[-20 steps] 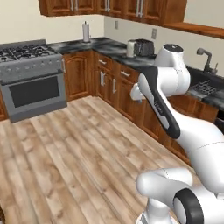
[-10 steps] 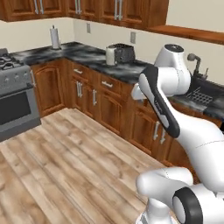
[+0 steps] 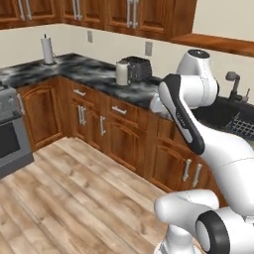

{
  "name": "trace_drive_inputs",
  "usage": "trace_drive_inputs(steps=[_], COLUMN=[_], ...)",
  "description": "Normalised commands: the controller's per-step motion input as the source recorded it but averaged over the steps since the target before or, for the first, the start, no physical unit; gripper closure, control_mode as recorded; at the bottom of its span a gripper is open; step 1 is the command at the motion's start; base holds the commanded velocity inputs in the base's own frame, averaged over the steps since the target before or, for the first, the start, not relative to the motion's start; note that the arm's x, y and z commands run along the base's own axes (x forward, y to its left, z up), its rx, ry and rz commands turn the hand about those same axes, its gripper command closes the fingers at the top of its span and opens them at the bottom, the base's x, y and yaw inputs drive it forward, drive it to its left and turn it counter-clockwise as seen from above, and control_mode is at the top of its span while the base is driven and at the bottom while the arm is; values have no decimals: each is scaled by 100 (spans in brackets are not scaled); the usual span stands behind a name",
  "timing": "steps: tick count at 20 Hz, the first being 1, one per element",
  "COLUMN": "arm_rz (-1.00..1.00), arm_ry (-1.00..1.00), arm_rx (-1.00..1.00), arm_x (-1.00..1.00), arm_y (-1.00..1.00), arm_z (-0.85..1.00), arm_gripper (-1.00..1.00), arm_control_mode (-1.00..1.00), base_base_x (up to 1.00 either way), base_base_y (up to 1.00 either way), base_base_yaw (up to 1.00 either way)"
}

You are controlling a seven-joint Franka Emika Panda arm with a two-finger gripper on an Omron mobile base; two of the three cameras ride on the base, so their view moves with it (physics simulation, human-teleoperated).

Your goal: Navigate to the electric kettle.

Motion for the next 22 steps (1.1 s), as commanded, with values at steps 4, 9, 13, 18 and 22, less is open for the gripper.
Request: trace_drive_inputs(steps=[4, 9, 13, 18, 22], arm_rz=[0, 0, 0, 0, 0], arm_ry=[0, 0, 0, 0, 0], arm_rx=[0, 0, 0, 0, 0], arm_x=[0, 0, 0, 0, 0], arm_y=[0, 0, 0, 0, 0], arm_z=[0, 0, 0, 0, 0], arm_gripper=[-100, -100, -100, -100, -100], arm_control_mode=[100, 100, 100, 100, 100], base_base_x=[100, 100, 100, 100, 100], base_base_y=[12, 39, 76, 86, 85], base_base_yaw=[-26, -31, -40, -44, -44])
